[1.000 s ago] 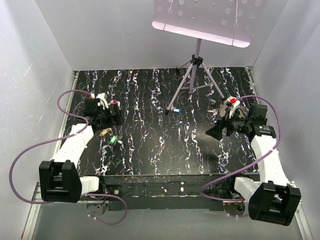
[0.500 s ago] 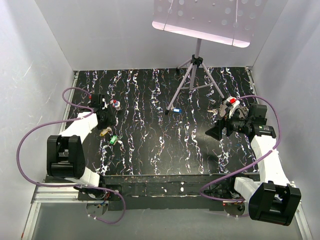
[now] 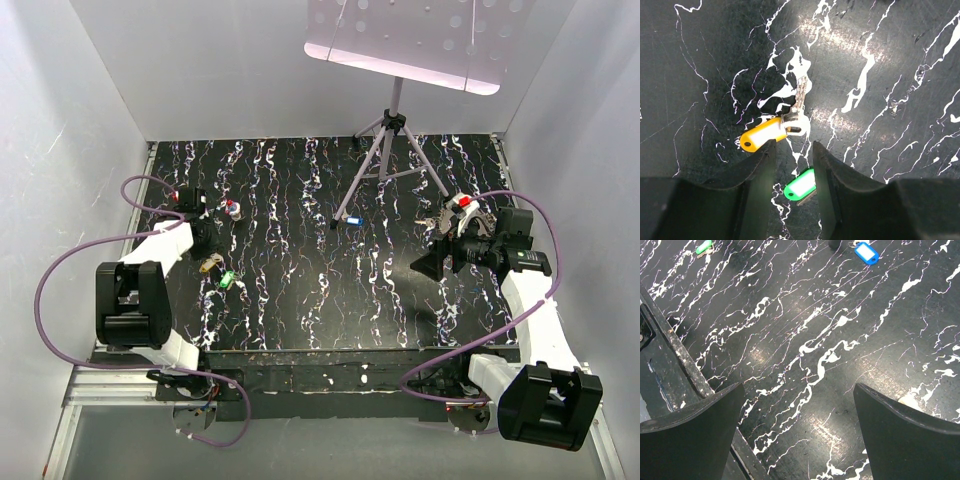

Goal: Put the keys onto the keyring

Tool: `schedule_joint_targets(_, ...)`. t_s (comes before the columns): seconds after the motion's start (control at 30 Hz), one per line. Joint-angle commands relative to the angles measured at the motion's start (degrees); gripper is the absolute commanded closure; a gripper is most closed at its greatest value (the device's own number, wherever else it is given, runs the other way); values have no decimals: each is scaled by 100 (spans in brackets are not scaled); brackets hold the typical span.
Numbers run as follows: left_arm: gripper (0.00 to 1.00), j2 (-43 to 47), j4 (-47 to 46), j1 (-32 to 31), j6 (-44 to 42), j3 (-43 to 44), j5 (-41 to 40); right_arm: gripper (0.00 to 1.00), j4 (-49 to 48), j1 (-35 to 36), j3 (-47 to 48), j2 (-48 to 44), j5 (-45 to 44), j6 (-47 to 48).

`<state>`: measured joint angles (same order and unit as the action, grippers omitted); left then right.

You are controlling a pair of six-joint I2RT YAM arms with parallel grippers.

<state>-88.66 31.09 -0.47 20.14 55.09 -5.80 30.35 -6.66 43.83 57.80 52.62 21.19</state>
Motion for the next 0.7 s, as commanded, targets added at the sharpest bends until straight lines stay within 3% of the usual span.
schedule_joint_targets(0.0,67,-46,20,29,-63,204,-35,0,41,33,275,29,38,26)
schedule_joint_targets(0.67,73,-248,81,38,-186,327,-105,0,68,68,292,65,11,52)
